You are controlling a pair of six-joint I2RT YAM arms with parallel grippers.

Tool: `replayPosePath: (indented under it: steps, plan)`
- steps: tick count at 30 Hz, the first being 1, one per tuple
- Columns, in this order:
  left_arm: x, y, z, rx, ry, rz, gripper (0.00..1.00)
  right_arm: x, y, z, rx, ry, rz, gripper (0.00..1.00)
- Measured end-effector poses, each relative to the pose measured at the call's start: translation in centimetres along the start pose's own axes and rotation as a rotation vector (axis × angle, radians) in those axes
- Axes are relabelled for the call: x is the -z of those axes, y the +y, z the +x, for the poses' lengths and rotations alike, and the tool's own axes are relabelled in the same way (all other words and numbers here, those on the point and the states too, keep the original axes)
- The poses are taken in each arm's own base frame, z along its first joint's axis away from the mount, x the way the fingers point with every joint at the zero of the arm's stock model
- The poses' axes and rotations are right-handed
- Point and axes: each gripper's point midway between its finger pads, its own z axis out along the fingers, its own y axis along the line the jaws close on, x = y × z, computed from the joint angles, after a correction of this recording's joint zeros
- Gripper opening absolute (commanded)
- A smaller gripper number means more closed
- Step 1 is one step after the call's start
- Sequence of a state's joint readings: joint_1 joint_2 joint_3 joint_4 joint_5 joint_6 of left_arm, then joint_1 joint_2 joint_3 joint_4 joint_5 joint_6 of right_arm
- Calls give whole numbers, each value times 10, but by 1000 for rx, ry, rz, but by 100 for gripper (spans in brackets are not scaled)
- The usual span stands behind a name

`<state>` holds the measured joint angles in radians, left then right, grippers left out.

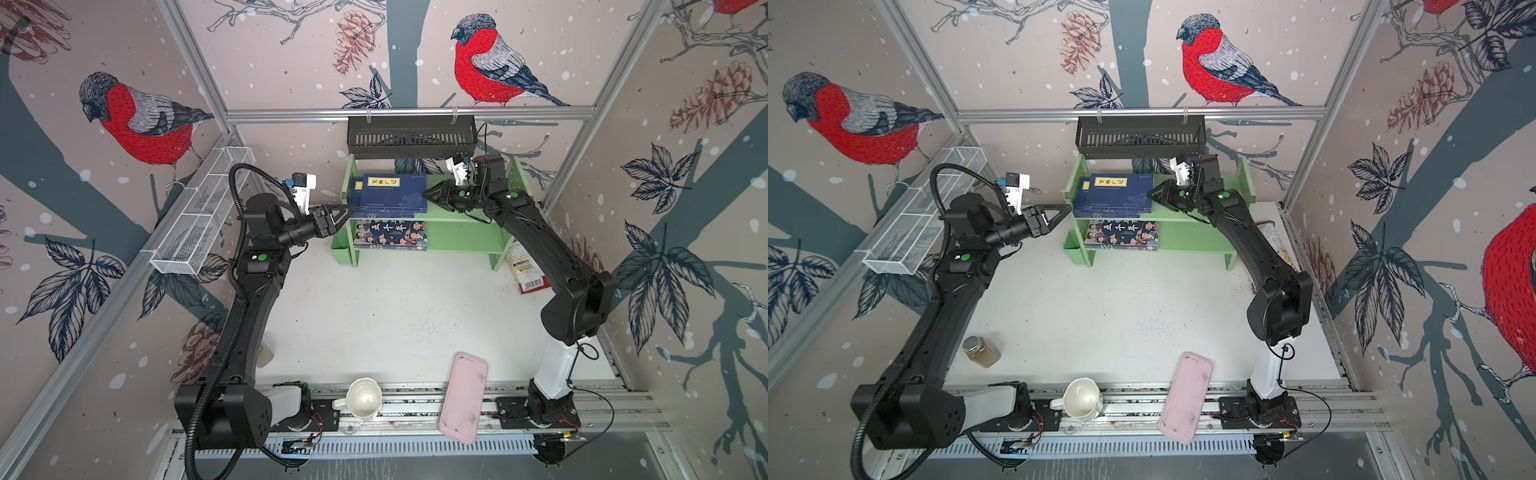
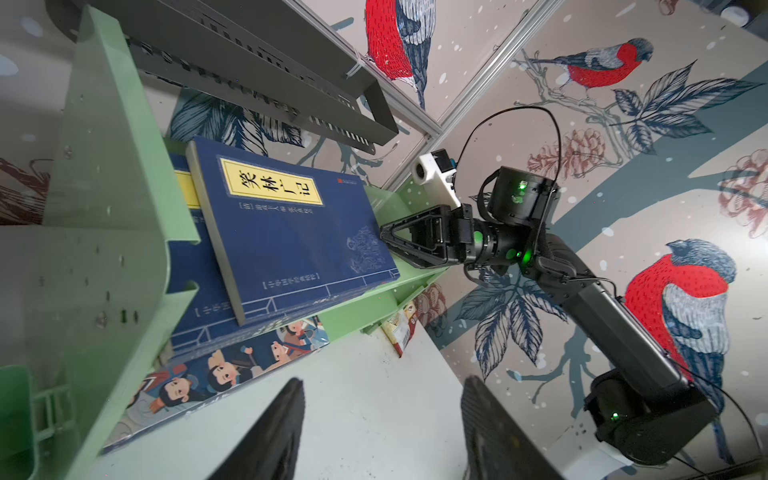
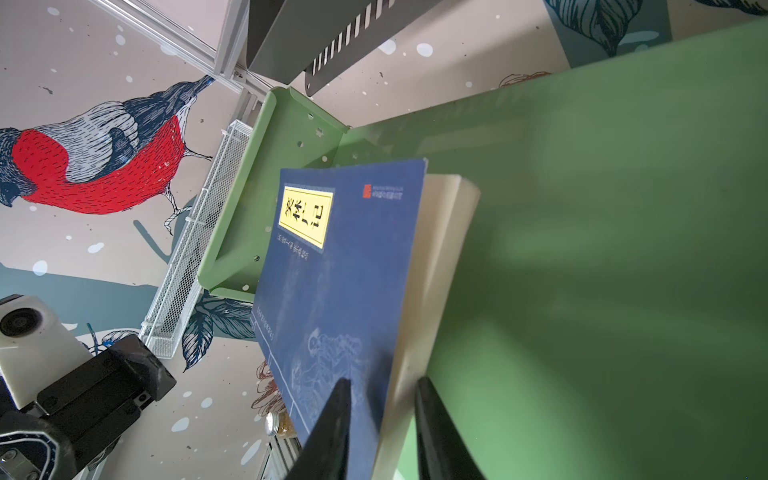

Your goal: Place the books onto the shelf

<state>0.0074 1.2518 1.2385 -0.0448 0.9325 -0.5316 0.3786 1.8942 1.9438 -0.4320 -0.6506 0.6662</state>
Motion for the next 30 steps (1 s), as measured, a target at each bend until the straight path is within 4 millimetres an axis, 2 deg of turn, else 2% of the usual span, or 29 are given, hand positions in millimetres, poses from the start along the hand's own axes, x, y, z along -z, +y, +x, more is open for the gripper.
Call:
replayPosePath:
  steps: [30]
  plan:
    - [-6, 72, 34, -270, 76, -329, 59, -14, 10, -1, 2, 7, -24, 27]
